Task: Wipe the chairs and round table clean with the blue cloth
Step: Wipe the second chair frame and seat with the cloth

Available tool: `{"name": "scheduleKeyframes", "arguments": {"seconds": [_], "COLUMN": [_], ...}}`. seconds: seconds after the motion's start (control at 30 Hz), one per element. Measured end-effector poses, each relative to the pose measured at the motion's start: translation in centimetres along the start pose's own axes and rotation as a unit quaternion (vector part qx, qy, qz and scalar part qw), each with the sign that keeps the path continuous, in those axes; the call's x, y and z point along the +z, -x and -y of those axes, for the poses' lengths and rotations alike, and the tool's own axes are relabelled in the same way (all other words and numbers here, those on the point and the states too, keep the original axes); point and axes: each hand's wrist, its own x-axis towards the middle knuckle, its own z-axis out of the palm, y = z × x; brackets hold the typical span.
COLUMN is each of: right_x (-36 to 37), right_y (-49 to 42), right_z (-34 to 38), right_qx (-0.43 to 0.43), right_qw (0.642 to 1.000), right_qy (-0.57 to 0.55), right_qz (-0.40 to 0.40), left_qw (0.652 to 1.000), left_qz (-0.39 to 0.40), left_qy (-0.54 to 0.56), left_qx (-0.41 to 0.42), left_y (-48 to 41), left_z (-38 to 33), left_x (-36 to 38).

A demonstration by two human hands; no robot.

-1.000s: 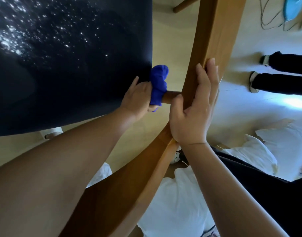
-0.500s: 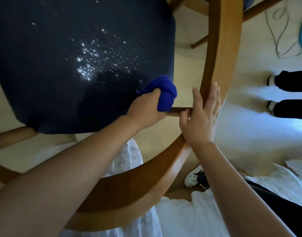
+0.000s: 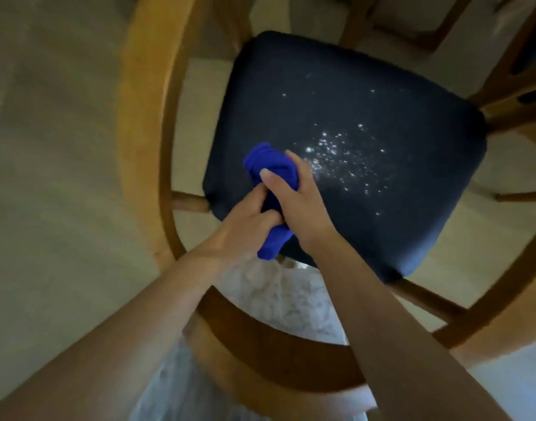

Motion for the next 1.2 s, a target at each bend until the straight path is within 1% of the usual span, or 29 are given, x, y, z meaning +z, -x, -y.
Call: {"name": "scheduleKeyframes", "arguments": {"seconds": [0.07, 0.1, 0.13, 0.17, 0.2, 0.23, 0.27, 0.3, 0.33, 0.4, 0.47, 0.53, 0.63, 0.7, 0.77, 0.83, 0.9, 1.07, 1.13, 1.2], "right_x": [2.6, 3.9, 5.2, 6.4, 7.5, 8.8, 10.0, 11.1, 12.2, 14.0, 15.2, 16.0, 16.6, 16.5, 16.4, 16.7, 17.1, 17.0, 17.0, 17.1], "right_y": [-1.1, -1.5, -1.7, -2.0, -2.2, -2.3, -2.4, -2.4, -2.5, -2.9, -3.5, -4.0, -5.7, -7.9, -9.4, -10.0, -9.6, -6.9, -6.6, -6.9], "right_z": [0.9, 1.2, 1.5, 1.6, 1.4, 1.0, 0.6, 0.2, -0.2, -1.3, -3.0, -5.1, -7.2, -8.0, -8.3, -8.6, -8.4, -5.7, -5.1, -4.7], "right_qx": [-0.001, -0.008, -0.017, -0.028, -0.037, -0.045, -0.049, -0.042, -0.026, 0.023, 0.051, 0.053, 0.07, 0.084, 0.082, 0.096, 0.123, 0.09, 0.087, 0.073], "right_qw": [0.998, 0.996, 0.996, 0.997, 0.999, 0.999, 0.998, 0.996, 0.992, 0.982, 0.978, 0.987, 0.991, 0.994, 0.996, 0.995, 0.99, 0.979, 0.977, 0.984], "right_qy": [0.036, 0.045, 0.044, 0.029, 0.003, -0.019, -0.044, -0.072, -0.105, -0.165, -0.182, -0.131, -0.049, -0.038, -0.019, -0.027, -0.066, -0.171, -0.171, -0.13], "right_qz": [0.059, 0.077, 0.078, 0.058, 0.03, 0.01, 0.01, 0.031, 0.059, 0.095, 0.091, 0.081, 0.103, 0.06, 0.021, 0.007, 0.005, 0.066, 0.09, 0.094], "left_qw": [0.999, 0.997, 0.988, 0.962, 0.913, 0.858, 0.818, 0.8, 0.799, 0.824, 0.83, 0.828, 0.819, 0.804, 0.802, 0.8, 0.802, 0.809, 0.805, 0.802], "left_qz": [-0.05, -0.078, -0.115, -0.165, -0.222, -0.285, -0.337, -0.371, -0.391, -0.394, -0.398, -0.404, -0.419, -0.435, -0.434, -0.434, -0.433, -0.43, -0.433, -0.437], "left_qy": [-0.002, -0.029, -0.103, -0.215, -0.339, -0.421, -0.458, -0.464, -0.452, -0.406, -0.391, -0.387, -0.39, -0.402, -0.405, -0.407, -0.403, -0.395, -0.4, -0.401], "left_qx": [-0.005, -0.001, 0.012, 0.031, 0.054, 0.077, 0.088, 0.084, 0.067, 0.03, 0.024, 0.027, 0.037, 0.05, 0.065, 0.079, 0.082, 0.066, 0.065, 0.072], "left_y": [1.3, 2.1, 2.9, 3.6, 4.2, 4.7, 4.8, 4.7, 4.3, 2.9, 2.0, 1.8, 1.8, 1.5, 1.3, 1.1, 1.2, 1.2, 1.3, 1.3], "left_z": [-0.1, 0.0, 0.2, 0.5, 0.8, 1.2, 1.6, 1.7, 1.9, 2.4, 3.5, 4.1, 4.6, 4.9, 5.2, 5.3, 5.3, 5.4, 5.3, 5.2], "left_x": [-2.1, -3.0, -4.1, -5.1, -6.3, -7.5, -8.5, -9.4, -10.2, -11.3, -11.5, -11.5, -11.9, -12.2, -12.0, -12.0, -12.1, -12.0, -11.9, -11.9]}}
